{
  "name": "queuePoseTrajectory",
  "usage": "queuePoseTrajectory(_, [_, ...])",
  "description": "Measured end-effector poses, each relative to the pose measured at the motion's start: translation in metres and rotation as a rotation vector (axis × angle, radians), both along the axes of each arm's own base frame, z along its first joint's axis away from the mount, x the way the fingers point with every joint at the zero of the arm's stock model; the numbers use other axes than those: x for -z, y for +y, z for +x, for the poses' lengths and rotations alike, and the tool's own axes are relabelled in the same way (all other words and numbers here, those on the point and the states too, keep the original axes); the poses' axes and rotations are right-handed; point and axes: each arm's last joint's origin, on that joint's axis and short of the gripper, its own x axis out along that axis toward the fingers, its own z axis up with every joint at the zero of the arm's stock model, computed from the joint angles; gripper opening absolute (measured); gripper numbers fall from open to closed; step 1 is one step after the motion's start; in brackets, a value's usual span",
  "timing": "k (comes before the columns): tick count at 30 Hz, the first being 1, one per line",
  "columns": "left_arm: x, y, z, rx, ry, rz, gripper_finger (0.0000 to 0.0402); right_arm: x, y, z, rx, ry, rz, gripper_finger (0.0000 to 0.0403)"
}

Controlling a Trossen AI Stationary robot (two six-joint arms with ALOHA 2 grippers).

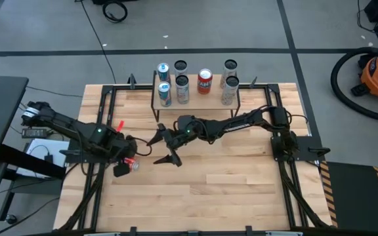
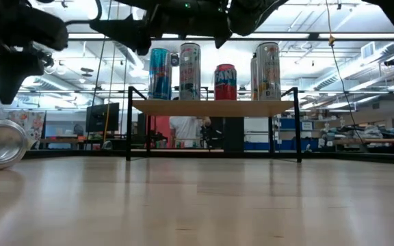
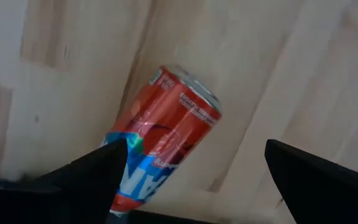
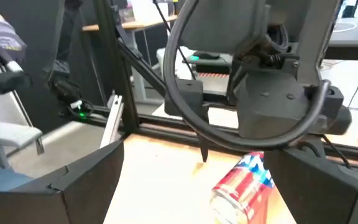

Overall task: Place canned beverage on shelf
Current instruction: Put the orange soda can on the shelf

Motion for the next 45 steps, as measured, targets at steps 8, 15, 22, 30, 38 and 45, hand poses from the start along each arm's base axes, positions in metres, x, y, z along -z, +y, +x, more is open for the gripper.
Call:
queuePoseTrajectory(8, [0.013, -0.004, 0.011, -0.15, 0.104, 0.01, 0.0391, -0.007, -0.005, -0.007, 0.006, 0.06, -0.033, 0.0398])
queuePoseTrajectory(15, [0.022, -0.008, 0.014, 0.035, 0.151, 0.06, 0.0391, -0.006, -0.002, -0.01, -0.005, 0.106, -0.033, 0.0398])
queuePoseTrajectory(22, [0.032, -0.01, 0.019, 0.161, 0.216, 0.095, 0.0391, -0.005, 0.001, -0.01, -0.014, 0.112, -0.033, 0.0398])
queuePoseTrajectory(30, [0.043, -0.013, 0.026, 0.209, 0.268, 0.106, 0.0391, -0.005, 0.001, -0.01, -0.013, 0.117, -0.03, 0.0398])
queuePoseTrajectory(38, [0.054, -0.007, 0.021, 0.17, 0.33, 0.149, 0.0391, -0.009, 0.001, -0.014, -0.004, 0.163, 0.008, 0.0398])
queuePoseTrajectory(45, [0.075, -0.006, 0.015, 0.146, 0.332, 0.091, 0.0391, -0.034, 0.002, -0.025, -0.015, 0.126, -0.018, 0.0398])
